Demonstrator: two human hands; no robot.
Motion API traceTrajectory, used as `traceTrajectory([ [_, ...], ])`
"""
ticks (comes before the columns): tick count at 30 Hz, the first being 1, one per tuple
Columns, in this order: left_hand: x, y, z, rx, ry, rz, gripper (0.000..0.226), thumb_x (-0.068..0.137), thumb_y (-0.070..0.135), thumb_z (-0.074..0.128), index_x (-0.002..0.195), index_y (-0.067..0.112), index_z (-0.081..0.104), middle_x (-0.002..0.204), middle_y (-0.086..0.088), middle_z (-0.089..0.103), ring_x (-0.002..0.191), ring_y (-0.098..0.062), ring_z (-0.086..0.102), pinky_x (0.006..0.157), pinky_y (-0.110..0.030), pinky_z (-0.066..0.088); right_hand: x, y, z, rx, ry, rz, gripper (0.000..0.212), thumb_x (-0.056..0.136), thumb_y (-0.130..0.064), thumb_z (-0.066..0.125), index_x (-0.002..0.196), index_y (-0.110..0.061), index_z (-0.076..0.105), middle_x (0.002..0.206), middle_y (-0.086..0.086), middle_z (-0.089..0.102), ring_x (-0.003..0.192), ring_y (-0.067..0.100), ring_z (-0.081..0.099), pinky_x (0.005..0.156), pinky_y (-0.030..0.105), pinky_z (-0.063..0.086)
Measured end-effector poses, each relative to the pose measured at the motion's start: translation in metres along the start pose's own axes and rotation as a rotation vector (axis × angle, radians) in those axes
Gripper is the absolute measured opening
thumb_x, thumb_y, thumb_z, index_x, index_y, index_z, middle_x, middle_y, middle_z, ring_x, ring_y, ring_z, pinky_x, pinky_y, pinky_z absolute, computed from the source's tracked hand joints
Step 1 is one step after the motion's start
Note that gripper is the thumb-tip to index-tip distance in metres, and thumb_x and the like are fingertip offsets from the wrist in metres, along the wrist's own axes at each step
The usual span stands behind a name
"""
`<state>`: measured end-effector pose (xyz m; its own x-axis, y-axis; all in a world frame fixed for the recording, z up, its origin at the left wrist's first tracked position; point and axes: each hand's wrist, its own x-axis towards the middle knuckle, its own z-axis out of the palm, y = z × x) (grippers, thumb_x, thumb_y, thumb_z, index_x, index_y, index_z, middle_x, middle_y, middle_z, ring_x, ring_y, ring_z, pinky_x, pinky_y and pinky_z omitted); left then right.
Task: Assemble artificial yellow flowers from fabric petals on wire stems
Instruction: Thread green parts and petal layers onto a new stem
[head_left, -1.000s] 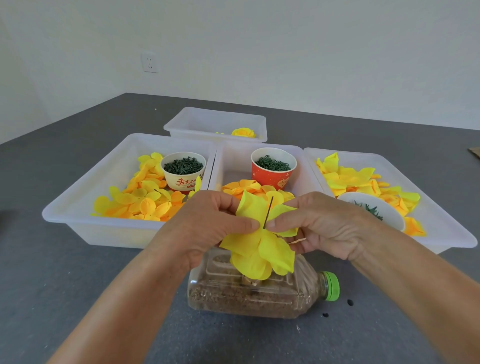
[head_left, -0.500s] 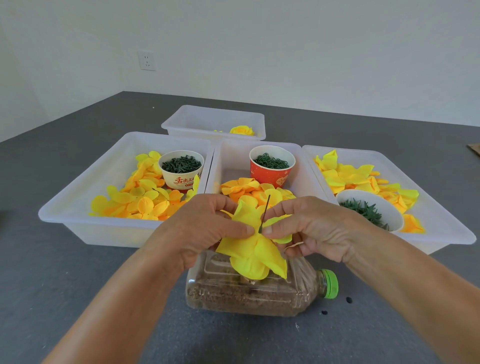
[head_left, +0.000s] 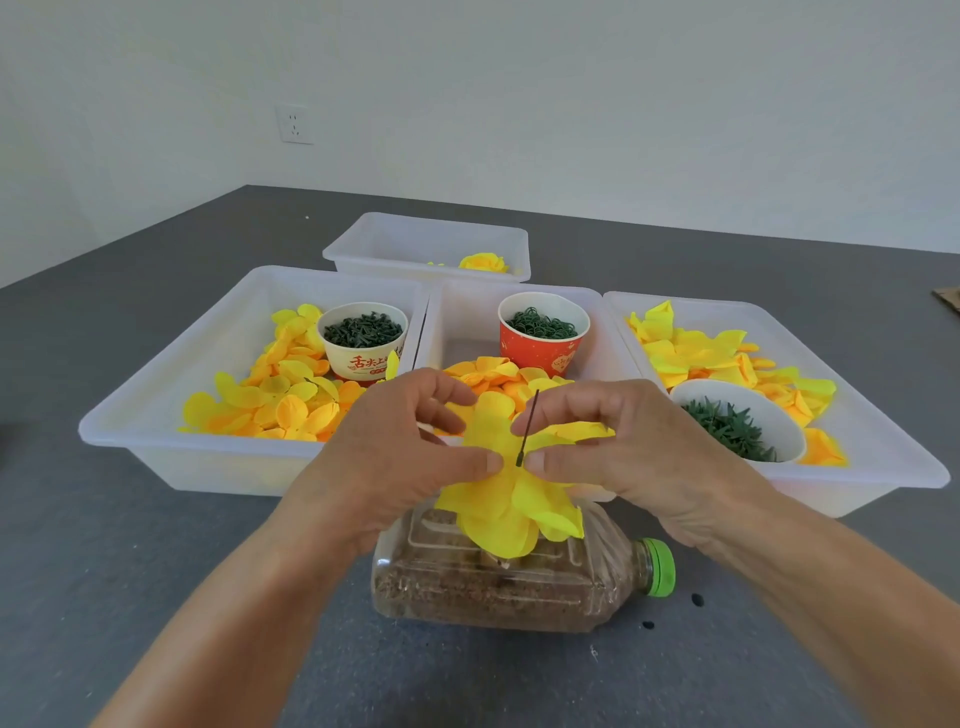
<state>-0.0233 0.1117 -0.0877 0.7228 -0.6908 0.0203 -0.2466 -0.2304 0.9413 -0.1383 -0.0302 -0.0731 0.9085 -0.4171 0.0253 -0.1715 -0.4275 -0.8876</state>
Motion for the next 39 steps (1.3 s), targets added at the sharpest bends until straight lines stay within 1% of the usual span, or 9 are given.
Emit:
traceTrajectory([
  [5,-0.007,0.001,0.004,0.115,0.013,0.224,0.021,0.063,0.026,0.079,0.071,0.044,0.072,0.101,0.016,0.063,0.094,0.005,0.056,0.074,-0.018,0.041,0.001,0.005,0.003,-0.042,-0.018,-0.030,0.010,0.066,-0.020,0.082,0.071,-0.025,0.075,0.106,-0.013,0.064,0.105,-0.001,0.055,0.077,0.017,0.036],
  [11,-0.007,-0.002,0.008,0.225,0.046,0.205,0.017,0.067,0.020,0.081,0.071,0.034,0.074,0.103,0.017,0.063,0.103,-0.005,0.056,0.092,-0.039,0.045,0.006,0.009,0.003,-0.030,-0.029,-0.013,0.012,0.065,-0.018,0.083,0.065,-0.025,0.074,0.101,-0.016,0.065,0.102,-0.005,0.056,0.075,0.017,0.036],
  [18,-0.005,0.003,0.010,0.386,0.022,0.208,0.011,0.070,0.018,0.080,0.073,0.027,0.075,0.101,0.019,0.062,0.102,-0.008,0.053,0.090,-0.035,0.042,0.011,0.013,0.003,-0.045,-0.046,0.001,0.011,0.065,-0.016,0.084,0.069,-0.020,0.074,0.101,-0.010,0.069,0.090,-0.019,0.055,0.062,-0.005,0.035],
  [23,-0.005,0.005,0.008,0.377,0.033,0.210,0.022,0.068,0.017,0.081,0.062,0.036,0.070,0.094,0.024,0.060,0.096,-0.003,0.055,0.087,-0.029,0.042,0.009,0.018,0.005,0.049,-0.034,0.004,0.011,0.066,-0.014,0.083,0.072,-0.019,0.075,0.102,-0.011,0.068,0.093,-0.016,0.057,0.062,-0.004,0.036],
  [27,-0.001,0.007,0.007,0.241,-0.006,0.202,0.025,0.068,0.015,0.080,0.061,0.038,0.074,0.086,0.019,0.068,0.088,0.007,0.058,0.077,-0.014,0.038,0.007,0.022,-0.003,0.178,-0.076,-0.009,0.009,0.072,-0.015,0.079,0.076,-0.023,0.076,0.102,-0.009,0.070,0.097,-0.004,0.062,0.071,0.006,0.044],
  [29,0.001,0.010,0.009,0.185,-0.049,0.205,0.027,0.069,0.009,0.078,0.063,0.036,0.075,0.085,0.020,0.070,0.084,0.007,0.060,0.076,-0.015,0.039,0.010,0.023,-0.016,0.220,-0.096,-0.023,0.007,0.077,-0.017,0.076,0.082,-0.021,0.077,0.099,-0.008,0.072,0.097,0.000,0.064,0.075,0.008,0.047],
  [31,0.003,0.012,0.009,0.155,-0.097,0.199,0.029,0.071,0.004,0.076,0.064,0.032,0.076,0.086,0.019,0.070,0.085,0.005,0.062,0.082,-0.021,0.042,0.020,0.027,-0.034,0.219,-0.001,-0.044,0.008,0.078,-0.015,0.074,0.085,-0.018,0.076,0.095,-0.003,0.074,0.090,0.004,0.066,0.073,0.008,0.047],
  [35,0.007,0.015,0.006,0.164,-0.202,0.191,0.041,0.079,-0.005,0.064,0.071,0.033,0.076,0.092,0.021,0.070,0.094,0.008,0.060,0.082,-0.010,0.040,0.060,0.056,-0.087,-0.276,0.462,0.005,0.009,0.081,-0.010,0.069,0.087,-0.013,0.075,0.098,0.004,0.072,0.087,0.013,0.061,0.076,0.020,0.045],
  [39,0.013,0.015,0.006,0.167,-0.169,0.183,0.053,0.084,-0.013,0.049,0.073,0.032,0.076,0.092,0.015,0.072,0.092,0.006,0.061,0.072,-0.014,0.043,0.089,0.092,-0.132,-0.722,0.451,0.281,0.039,0.082,-0.007,0.058,0.120,-0.017,0.063,0.130,0.005,0.056,0.123,0.023,0.047,0.103,0.033,0.037],
])
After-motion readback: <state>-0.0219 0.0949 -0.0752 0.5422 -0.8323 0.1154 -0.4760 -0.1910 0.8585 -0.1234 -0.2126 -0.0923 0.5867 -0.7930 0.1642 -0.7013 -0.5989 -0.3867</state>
